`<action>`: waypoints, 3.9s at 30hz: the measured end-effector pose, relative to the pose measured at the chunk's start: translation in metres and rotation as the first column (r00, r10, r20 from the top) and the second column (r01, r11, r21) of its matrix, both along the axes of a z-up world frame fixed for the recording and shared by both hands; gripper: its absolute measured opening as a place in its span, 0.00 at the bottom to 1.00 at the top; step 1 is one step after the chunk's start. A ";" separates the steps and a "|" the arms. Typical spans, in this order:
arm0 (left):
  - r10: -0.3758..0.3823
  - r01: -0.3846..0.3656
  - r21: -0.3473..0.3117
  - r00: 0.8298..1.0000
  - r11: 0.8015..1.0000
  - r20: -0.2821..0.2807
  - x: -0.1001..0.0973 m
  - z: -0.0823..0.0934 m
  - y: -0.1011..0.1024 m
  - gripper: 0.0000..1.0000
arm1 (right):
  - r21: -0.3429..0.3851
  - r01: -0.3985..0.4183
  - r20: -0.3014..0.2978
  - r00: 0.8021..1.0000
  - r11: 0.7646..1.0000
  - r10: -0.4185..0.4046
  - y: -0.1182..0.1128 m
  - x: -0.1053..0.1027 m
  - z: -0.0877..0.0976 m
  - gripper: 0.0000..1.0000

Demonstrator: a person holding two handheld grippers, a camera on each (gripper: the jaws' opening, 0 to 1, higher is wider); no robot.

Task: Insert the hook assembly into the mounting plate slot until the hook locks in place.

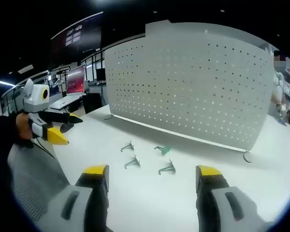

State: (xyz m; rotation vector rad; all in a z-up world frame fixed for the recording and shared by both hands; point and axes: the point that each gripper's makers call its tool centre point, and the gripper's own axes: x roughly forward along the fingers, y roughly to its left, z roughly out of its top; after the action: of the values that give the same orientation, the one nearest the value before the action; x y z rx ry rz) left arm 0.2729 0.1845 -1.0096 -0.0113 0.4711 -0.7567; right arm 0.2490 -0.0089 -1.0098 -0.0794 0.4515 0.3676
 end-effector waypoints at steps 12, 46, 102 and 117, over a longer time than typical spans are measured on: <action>-0.005 0.005 0.000 1.000 1.000 -0.007 -0.001 -0.001 0.000 0.94 | 0.001 -0.003 -0.002 1.000 1.000 0.003 0.001 0.000 -0.001 0.70; -0.005 0.004 -0.012 1.000 1.000 -0.025 -0.002 -0.003 -0.001 0.89 | 0.002 0.003 -0.001 1.000 1.000 -0.003 -0.001 0.000 0.000 0.70; -0.299 0.291 0.150 0.954 0.945 0.032 0.019 -0.014 -0.055 0.45 | 0.012 0.014 -0.003 1.000 1.000 -0.014 -0.004 0.001 -0.001 0.69; -0.404 0.386 0.230 0.914 0.893 0.032 0.031 -0.032 -0.081 0.29 | 0.005 0.012 -0.007 1.000 1.000 -0.012 -0.003 0.000 -0.002 0.69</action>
State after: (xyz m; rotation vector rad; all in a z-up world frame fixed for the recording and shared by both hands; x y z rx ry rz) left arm 0.3039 0.1036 -1.0413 0.3302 0.4855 -1.0982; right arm 0.2493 -0.0116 -1.0118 -0.0701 0.4578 0.3576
